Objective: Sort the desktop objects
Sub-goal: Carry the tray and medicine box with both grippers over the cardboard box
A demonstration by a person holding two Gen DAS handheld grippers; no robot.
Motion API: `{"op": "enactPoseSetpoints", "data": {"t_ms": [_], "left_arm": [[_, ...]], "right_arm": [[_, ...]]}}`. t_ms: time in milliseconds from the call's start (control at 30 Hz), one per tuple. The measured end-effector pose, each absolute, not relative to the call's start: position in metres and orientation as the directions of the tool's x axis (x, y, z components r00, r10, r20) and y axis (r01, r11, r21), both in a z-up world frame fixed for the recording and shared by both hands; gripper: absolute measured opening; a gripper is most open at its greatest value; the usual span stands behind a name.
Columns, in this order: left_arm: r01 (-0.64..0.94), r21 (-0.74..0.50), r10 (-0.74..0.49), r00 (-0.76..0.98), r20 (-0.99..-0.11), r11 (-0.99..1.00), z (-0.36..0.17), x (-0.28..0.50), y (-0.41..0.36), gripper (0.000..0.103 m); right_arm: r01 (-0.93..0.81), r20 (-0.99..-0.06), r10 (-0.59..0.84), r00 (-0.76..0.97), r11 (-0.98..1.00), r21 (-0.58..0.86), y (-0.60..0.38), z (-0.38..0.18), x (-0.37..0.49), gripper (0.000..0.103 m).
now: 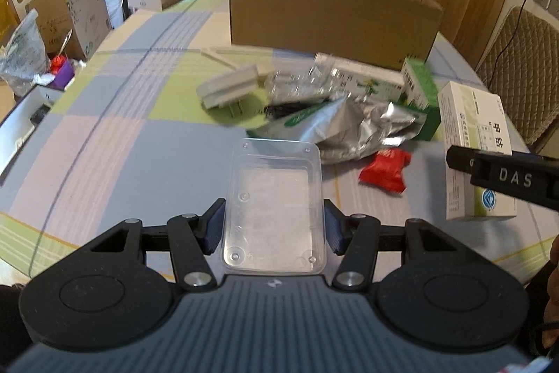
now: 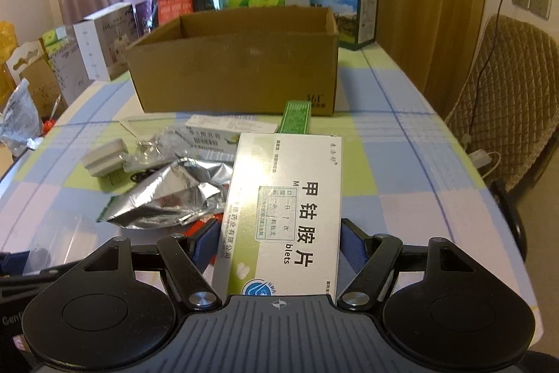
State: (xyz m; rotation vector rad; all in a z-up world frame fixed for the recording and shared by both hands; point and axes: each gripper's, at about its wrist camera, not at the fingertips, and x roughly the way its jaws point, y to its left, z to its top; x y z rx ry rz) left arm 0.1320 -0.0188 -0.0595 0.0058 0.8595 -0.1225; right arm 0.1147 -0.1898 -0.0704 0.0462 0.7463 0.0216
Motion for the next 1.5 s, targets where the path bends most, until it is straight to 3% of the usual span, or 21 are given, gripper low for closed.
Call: {"op": "enactPoseSetpoints", "data": {"t_ms": [633, 1067, 1500], "left_arm": [[0.229, -0.037, -0.196, 0.724, -0.661, 0.973, 0.035, 0.188, -0.031, 0.052], [0.305, 0.045, -0.206, 0.737, -0.644, 0.951, 0.07, 0.313, -0.049, 0.052], [0.325, -0.003, -0.243, 0.7, -0.672, 0.946, 0.059, 0.426, -0.063, 0.052]], "right_arm": [[-0.076, -0.61, 0.116, 0.784, 0.993, 0.091, -0.2, 0.021, 0.143, 0.069], [-0.133, -0.625, 0.143, 0.767, 0.989, 0.062, -0.218, 0.05, 0.265, 0.069], [-0.12, -0.689, 0.126, 0.714, 0.991, 0.057, -0.217, 0.032, 0.388, 0.069]]}}
